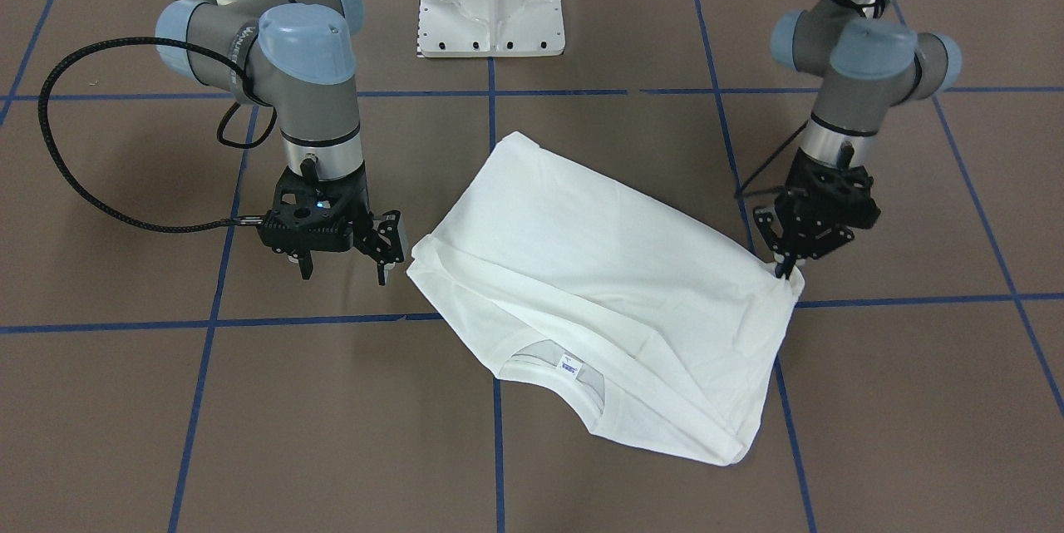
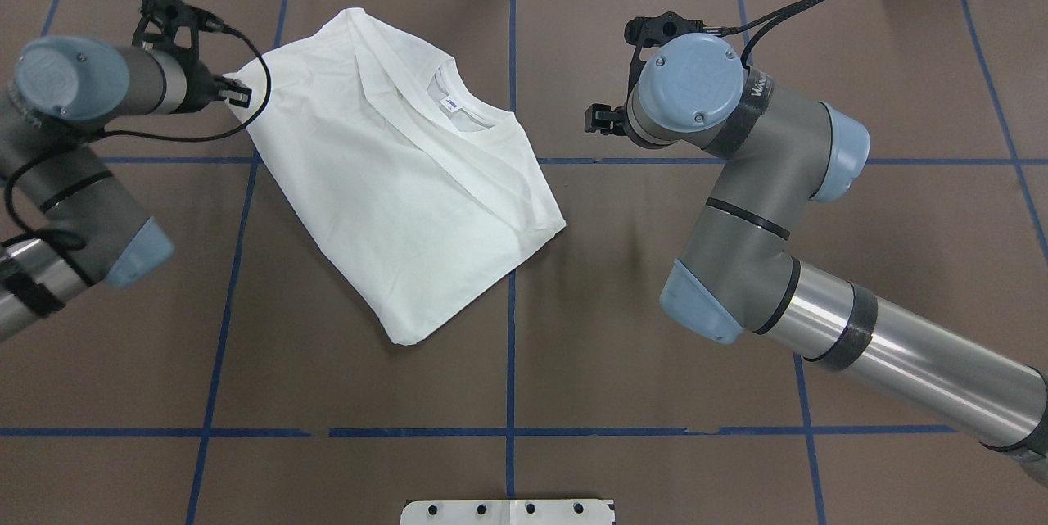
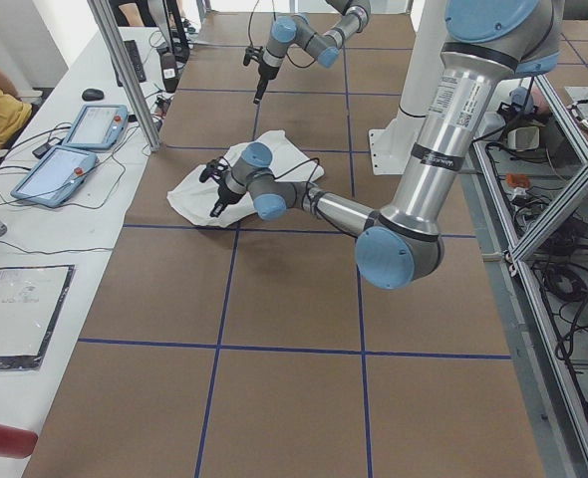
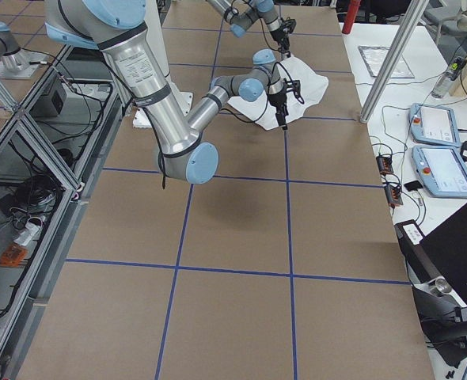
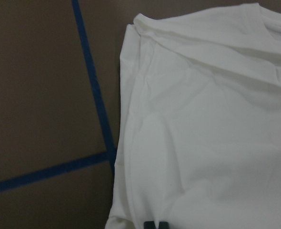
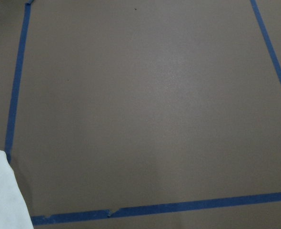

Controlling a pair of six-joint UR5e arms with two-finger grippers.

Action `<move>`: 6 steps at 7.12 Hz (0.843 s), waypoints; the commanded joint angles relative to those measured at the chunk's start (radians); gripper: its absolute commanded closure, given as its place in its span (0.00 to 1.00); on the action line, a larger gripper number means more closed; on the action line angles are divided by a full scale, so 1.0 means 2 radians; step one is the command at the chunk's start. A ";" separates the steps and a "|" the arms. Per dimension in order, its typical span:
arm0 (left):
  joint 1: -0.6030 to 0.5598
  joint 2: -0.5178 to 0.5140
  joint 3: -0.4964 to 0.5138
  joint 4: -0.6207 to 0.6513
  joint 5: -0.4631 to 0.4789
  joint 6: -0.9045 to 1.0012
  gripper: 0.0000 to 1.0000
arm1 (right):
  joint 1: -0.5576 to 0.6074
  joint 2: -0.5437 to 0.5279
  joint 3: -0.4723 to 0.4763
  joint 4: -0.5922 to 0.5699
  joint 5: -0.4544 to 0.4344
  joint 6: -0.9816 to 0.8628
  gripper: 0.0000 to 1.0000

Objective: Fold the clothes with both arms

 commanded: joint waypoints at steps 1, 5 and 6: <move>-0.023 -0.145 0.165 -0.006 -0.003 0.016 1.00 | -0.007 0.001 0.006 0.000 -0.002 0.005 0.00; -0.046 -0.076 0.066 -0.035 -0.124 0.059 0.00 | -0.046 0.035 -0.005 -0.002 -0.023 0.076 0.00; -0.047 -0.058 0.047 -0.035 -0.123 0.058 0.00 | -0.064 0.068 -0.031 -0.003 -0.042 0.144 0.00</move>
